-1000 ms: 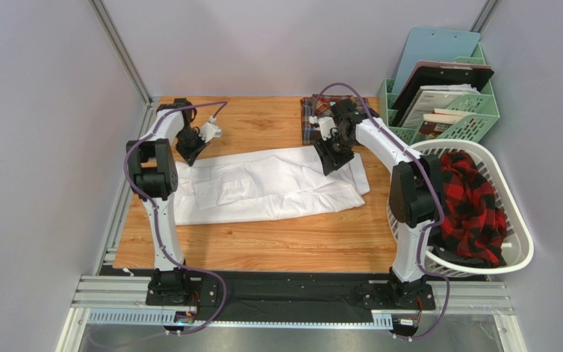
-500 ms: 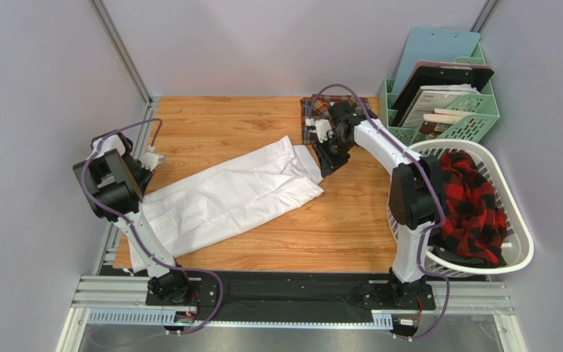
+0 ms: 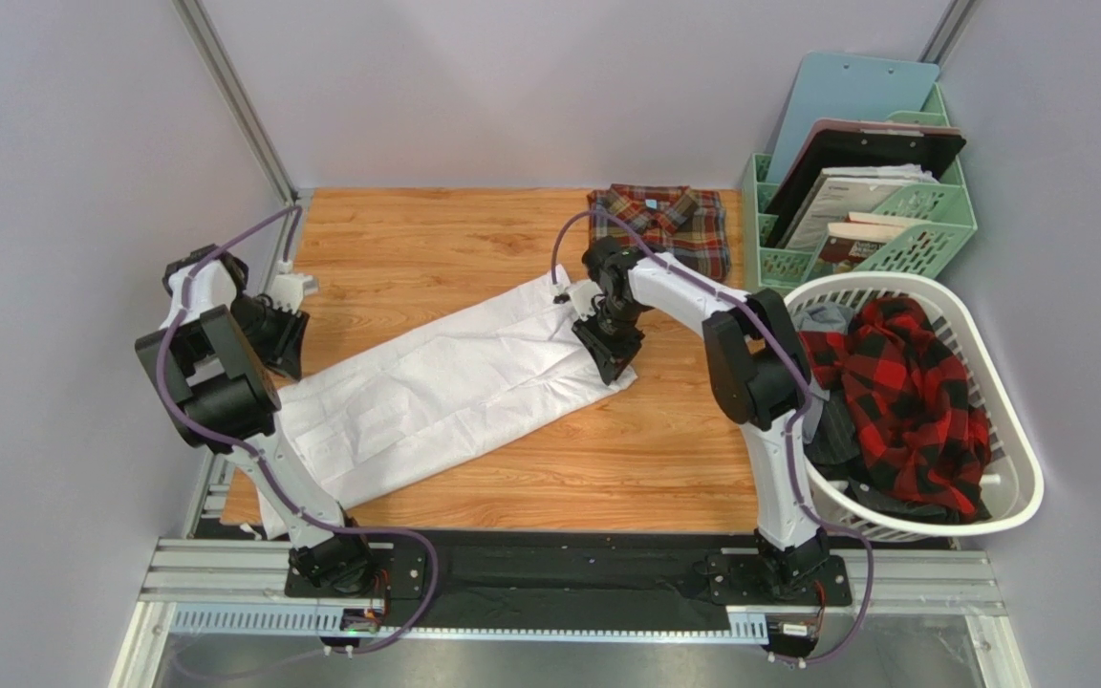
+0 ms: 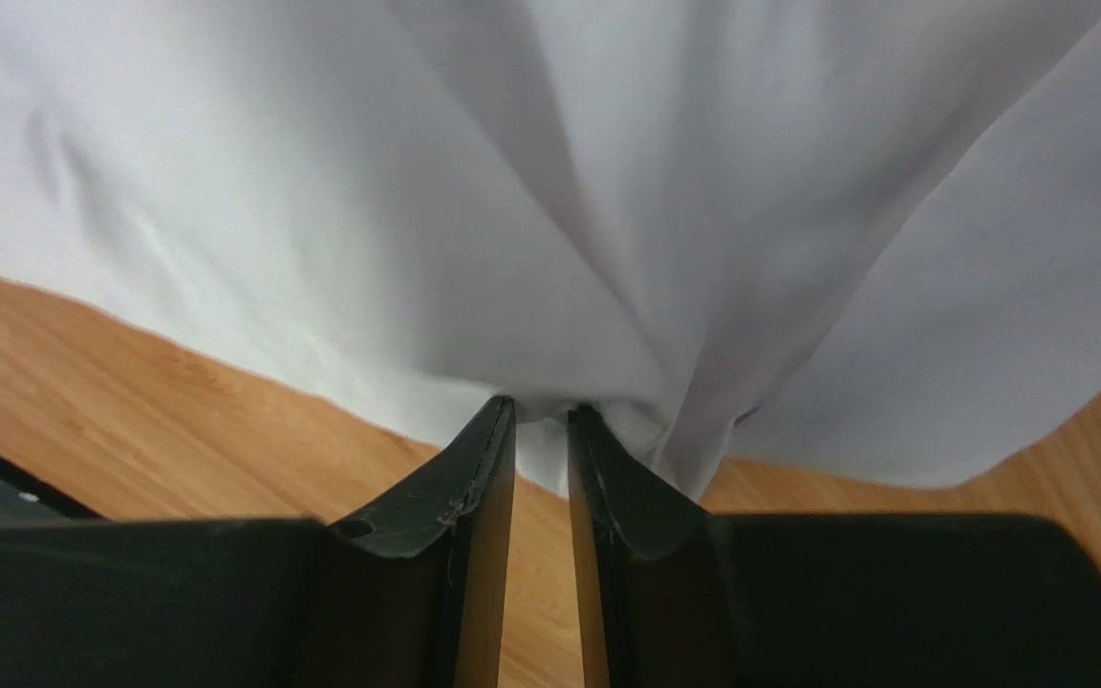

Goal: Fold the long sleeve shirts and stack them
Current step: Fold the shirt

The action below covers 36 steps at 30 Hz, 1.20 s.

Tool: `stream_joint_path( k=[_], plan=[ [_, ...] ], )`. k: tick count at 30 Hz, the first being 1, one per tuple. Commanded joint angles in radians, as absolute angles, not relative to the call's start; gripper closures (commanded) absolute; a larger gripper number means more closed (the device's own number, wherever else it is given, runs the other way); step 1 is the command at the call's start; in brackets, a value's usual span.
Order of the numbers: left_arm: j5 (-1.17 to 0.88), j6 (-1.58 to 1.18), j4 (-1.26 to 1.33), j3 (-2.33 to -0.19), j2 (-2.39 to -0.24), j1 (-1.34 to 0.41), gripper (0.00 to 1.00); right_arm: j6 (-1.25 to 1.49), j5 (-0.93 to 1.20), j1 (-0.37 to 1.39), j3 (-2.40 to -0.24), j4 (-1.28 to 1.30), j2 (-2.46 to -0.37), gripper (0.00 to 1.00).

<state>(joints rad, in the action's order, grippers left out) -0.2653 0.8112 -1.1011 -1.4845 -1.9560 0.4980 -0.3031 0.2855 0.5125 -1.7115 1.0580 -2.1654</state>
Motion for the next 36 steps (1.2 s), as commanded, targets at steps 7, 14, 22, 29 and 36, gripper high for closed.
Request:
stream_joint_path(
  k=[7, 14, 22, 29, 36],
  plan=[
    [-0.410, 0.736, -1.057, -1.532, -1.839, 0.497, 0.58, -0.368, 0.080, 0.546, -2.003, 1.034, -2.394, 0.76],
    [-0.451, 0.722, -1.069, -1.537, -1.847, 0.494, 0.58, -0.434, -0.136, 0.551, -2.328, 0.907, -2.591, 0.78],
    [-0.425, 0.761, -1.074, -1.471, -1.790, 0.471, 0.58, -0.588, -0.362, 0.522, -2.514, 0.534, -2.747, 0.69],
    [-0.457, 0.775, -1.062, -1.405, -1.730, 0.462, 0.58, -0.368, 0.053, 0.526, -2.225, 0.494, -2.346, 0.55],
    [-0.480, 0.743, -1.049, -1.399, -1.718, 0.451, 0.58, -0.262, 0.236, 0.629, -2.102, 0.695, -2.244, 0.60]
  ],
)
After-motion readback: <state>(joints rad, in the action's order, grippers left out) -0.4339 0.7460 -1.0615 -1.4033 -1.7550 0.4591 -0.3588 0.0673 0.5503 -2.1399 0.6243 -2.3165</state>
